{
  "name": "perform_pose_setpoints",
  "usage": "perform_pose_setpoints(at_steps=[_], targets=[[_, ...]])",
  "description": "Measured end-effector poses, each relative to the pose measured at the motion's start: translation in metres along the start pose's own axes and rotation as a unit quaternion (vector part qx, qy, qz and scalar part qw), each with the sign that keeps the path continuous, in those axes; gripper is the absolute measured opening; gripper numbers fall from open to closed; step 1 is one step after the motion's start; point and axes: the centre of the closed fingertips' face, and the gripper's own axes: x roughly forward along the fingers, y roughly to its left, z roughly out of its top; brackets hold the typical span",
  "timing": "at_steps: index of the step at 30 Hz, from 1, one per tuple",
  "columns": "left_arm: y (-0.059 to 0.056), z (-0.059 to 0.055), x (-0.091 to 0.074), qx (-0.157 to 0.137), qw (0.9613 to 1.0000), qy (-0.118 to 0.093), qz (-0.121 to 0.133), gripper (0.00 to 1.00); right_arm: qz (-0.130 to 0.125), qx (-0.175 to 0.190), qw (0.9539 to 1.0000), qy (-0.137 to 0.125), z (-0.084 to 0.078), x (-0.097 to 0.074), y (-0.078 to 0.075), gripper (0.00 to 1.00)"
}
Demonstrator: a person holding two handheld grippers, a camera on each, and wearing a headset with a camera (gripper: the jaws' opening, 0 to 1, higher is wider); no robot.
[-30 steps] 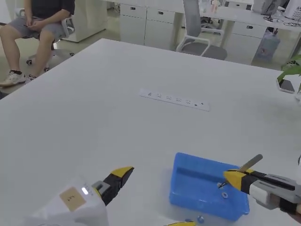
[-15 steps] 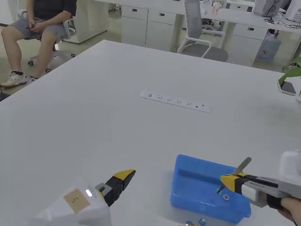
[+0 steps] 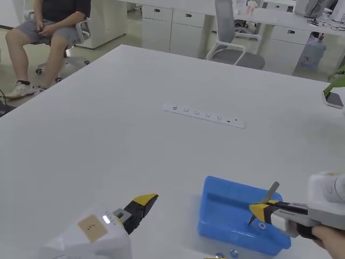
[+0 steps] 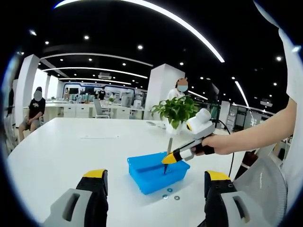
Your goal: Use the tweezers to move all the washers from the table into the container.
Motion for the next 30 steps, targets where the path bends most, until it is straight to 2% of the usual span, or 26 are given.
perform_pose_setpoints(at_steps=[14,30], targets=[[0.000,-0.002,0.000,0.006,0.9999,0.008,0.000,0.85,-0.004,0.002,1.0000,-0.007,-0.003,0.002,-0.004,0.06],[0.000,-0.007,0.001,0.011,0.9997,0.020,-0.001,0.84,-0.007,0.010,0.9967,-0.080,0.016,-0.030,0.020,0.06]])
